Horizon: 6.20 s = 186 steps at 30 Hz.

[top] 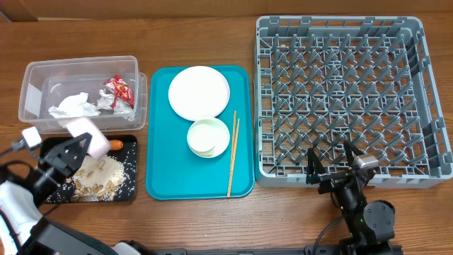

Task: Sort waste into correct bins and load items into the dishwasher
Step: 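Lift the emptied pink bowl and carry it right over the teal tray, then lower the pink bowl onto the teal tray and open the left gripper, then grasp the white cup on the teal tray with the left gripper and lift, then hold the cup out sideways while moving the right gripper toward it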

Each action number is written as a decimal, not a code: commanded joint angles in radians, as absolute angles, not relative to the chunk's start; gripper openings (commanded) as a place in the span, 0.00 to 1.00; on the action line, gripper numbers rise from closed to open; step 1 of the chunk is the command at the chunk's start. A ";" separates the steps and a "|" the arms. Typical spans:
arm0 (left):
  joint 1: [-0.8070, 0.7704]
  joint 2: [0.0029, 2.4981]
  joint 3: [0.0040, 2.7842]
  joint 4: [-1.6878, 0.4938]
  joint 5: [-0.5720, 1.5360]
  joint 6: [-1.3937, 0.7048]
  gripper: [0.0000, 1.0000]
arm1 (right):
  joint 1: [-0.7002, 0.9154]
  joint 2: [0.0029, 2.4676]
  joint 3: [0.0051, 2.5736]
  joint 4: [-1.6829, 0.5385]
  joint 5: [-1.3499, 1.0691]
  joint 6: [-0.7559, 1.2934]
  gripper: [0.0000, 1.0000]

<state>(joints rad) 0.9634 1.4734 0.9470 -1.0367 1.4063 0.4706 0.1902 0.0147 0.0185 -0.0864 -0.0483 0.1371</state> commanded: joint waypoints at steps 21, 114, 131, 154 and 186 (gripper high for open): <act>-0.188 1.521 1.313 -0.503 -0.007 -0.248 0.09 | 0.187 0.003 0.008 -0.080 -0.054 0.134 1.00; -0.327 1.682 1.258 -0.946 0.097 -0.337 0.04 | 0.187 0.003 0.008 -0.080 -0.054 0.134 1.00; 0.016 1.558 1.426 -1.052 0.738 -0.093 0.04 | 0.187 0.003 0.008 -0.080 -0.054 0.134 1.00; 0.123 1.645 1.358 -1.089 1.310 0.256 0.04 | 0.189 0.003 0.008 -0.047 -0.300 0.241 1.00; -0.056 1.706 1.358 -1.061 1.381 0.284 0.04 | 0.189 0.918 0.695 -0.259 -0.972 0.442 1.00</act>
<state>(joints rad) -0.0528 1.7004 1.3628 -1.0649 1.3540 0.2630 0.1905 0.8356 0.6270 -0.2691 -0.8013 0.4408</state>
